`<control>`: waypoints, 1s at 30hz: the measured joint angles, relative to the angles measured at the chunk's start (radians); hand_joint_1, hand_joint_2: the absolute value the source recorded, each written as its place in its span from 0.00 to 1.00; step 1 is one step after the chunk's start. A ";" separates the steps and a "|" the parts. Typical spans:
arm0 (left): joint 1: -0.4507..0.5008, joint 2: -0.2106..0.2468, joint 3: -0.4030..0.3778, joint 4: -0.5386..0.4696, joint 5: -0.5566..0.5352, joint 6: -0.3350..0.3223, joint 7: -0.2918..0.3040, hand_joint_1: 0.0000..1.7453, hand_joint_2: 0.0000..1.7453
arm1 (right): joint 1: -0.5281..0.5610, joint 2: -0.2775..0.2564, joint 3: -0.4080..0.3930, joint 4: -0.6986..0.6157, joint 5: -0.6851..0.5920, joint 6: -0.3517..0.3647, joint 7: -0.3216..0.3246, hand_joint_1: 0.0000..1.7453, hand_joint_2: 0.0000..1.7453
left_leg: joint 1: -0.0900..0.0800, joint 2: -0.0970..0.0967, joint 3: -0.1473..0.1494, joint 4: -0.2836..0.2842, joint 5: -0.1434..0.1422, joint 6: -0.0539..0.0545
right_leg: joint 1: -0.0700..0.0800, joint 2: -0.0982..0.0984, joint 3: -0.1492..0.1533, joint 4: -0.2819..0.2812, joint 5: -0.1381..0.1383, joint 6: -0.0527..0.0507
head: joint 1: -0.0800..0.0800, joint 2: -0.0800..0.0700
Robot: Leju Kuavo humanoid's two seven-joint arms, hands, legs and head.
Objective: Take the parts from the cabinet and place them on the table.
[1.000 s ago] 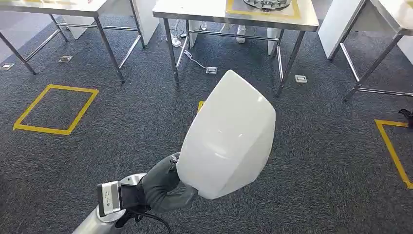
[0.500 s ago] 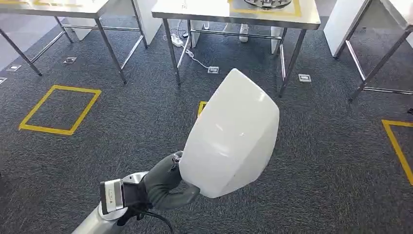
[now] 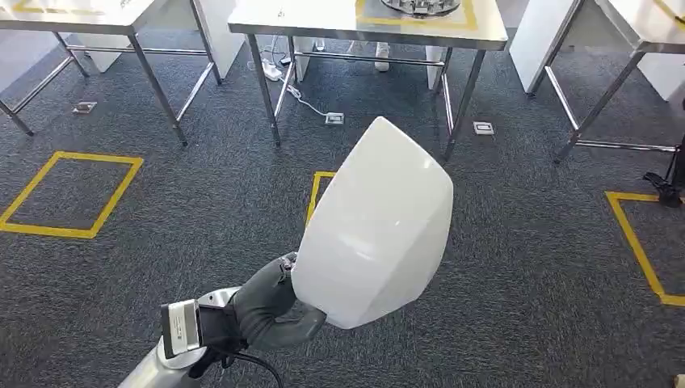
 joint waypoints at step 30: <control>-0.003 0.002 0.000 0.007 0.000 -0.001 0.000 1.00 1.00 | 0.001 -0.002 0.000 0.000 -0.003 0.000 0.000 0.00 0.00 | -0.006 0.000 -0.010 0.014 -0.003 0.005 | 0.006 -0.014 0.049 -0.001 -0.022 0.002 | -0.002 0.000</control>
